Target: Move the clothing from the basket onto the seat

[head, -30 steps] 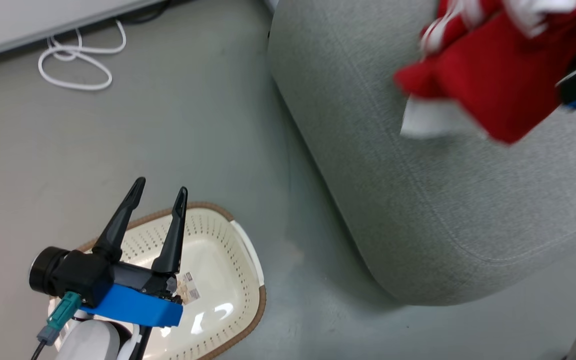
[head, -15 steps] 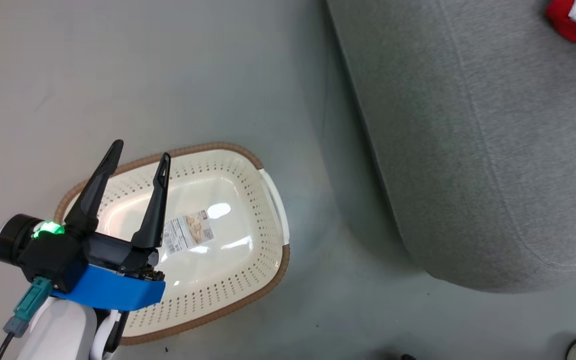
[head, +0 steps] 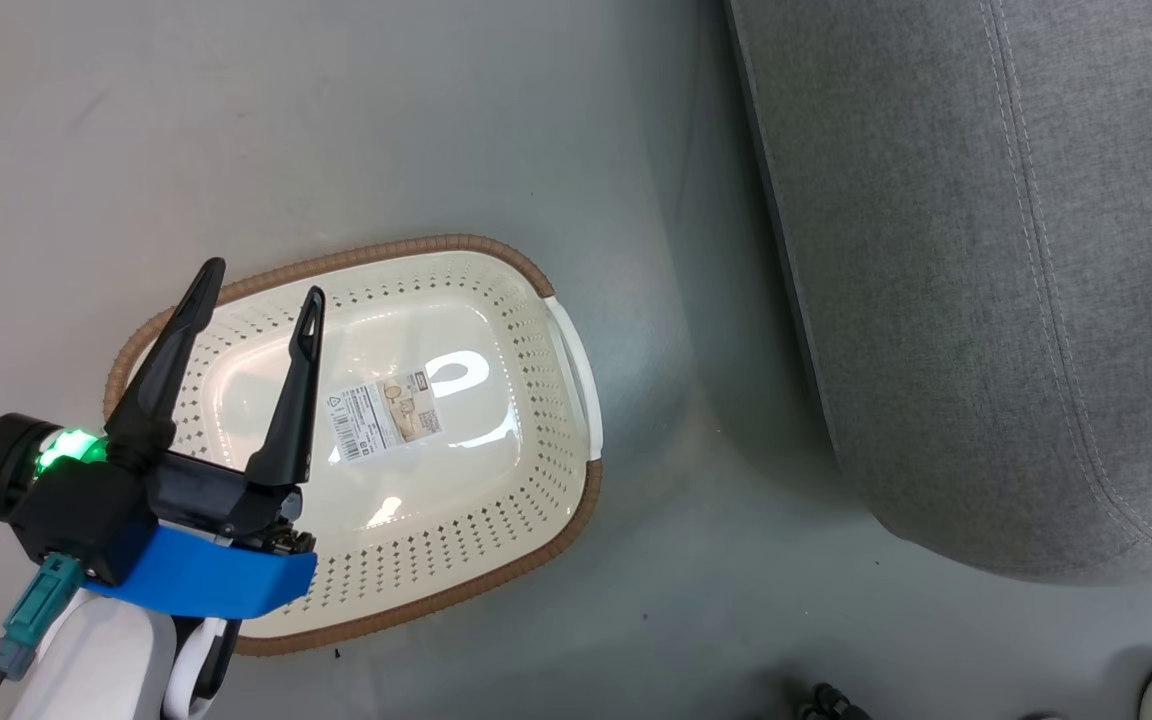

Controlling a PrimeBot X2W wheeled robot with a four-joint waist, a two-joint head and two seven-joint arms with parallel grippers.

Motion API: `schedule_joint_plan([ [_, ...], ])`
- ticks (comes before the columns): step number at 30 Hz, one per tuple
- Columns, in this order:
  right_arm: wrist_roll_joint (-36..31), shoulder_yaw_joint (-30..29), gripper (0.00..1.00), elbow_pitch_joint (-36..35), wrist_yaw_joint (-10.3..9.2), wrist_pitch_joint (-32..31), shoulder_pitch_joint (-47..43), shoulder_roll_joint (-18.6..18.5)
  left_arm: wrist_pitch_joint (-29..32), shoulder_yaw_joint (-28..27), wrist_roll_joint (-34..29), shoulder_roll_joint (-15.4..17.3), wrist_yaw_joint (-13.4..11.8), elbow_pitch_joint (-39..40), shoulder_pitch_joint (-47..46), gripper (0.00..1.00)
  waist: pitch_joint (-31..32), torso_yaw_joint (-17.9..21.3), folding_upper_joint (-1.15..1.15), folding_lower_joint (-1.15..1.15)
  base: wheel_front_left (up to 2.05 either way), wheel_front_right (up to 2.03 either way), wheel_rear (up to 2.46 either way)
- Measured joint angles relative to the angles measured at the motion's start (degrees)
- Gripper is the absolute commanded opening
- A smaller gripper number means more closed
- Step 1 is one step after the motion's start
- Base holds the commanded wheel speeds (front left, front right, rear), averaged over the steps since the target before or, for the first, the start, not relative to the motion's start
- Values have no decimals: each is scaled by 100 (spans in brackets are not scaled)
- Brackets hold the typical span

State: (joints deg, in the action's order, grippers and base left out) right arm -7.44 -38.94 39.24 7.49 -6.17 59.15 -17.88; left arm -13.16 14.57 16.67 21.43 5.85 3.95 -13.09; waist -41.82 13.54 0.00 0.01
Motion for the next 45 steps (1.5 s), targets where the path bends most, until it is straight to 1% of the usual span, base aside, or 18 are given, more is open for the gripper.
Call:
schedule_joint_plan([
  [4,-252,-116,100,210,0,104,21,103,-13,42,8,-36,0,-32,-4,100,121,-35,0,0,0,0,0],
  [9,-311,-102,100,454,0,338,-80,141,-103,164,46,-238,2,-315,-19,100,445,-102,0,0,0,0,0],
  [14,-123,-66,100,603,0,672,-514,162,-165,169,158,-480,5,-669,-2,100,946,-189,0,-1,0,0,0],
  [20,73,153,100,568,-1,1011,-1200,378,-183,137,248,-724,24,-1054,218,100,1652,-266,0,-2,0,0,0],
  [26,265,813,100,60,0,1170,-1992,646,-183,-37,293,-960,54,-1382,483,100,2337,-319,0,-2,0,0,0],
  [29,338,1202,100,-401,-1,1205,-2519,820,-183,-156,301,-1092,70,-1482,544,100,2657,-368,0,-3,0,0,0],
  [33,539,1699,100,-1096,0,1224,-3222,1087,-183,-393,293,-1182,78,-1562,719,100,3034,-444,0,-3,0,0,0],
  [36,744,1933,100,-1585,0,1174,-3712,1195,-185,-565,278,-1280,86,-1627,827,100,3265,-517,0,-3,0,0,0],
  [42,865,2298,100,-2508,-1,1050,-4610,1385,-185,-845,197,-1406,123,-1772,971,100,3601,-747,0,-3,0,0,0],
  [45,909,2517,100,-2844,-1,983,-4912,1438,-185,-998,156,-1443,125,-1831,1038,100,3719,-875,0,-2,0,0,0],
])
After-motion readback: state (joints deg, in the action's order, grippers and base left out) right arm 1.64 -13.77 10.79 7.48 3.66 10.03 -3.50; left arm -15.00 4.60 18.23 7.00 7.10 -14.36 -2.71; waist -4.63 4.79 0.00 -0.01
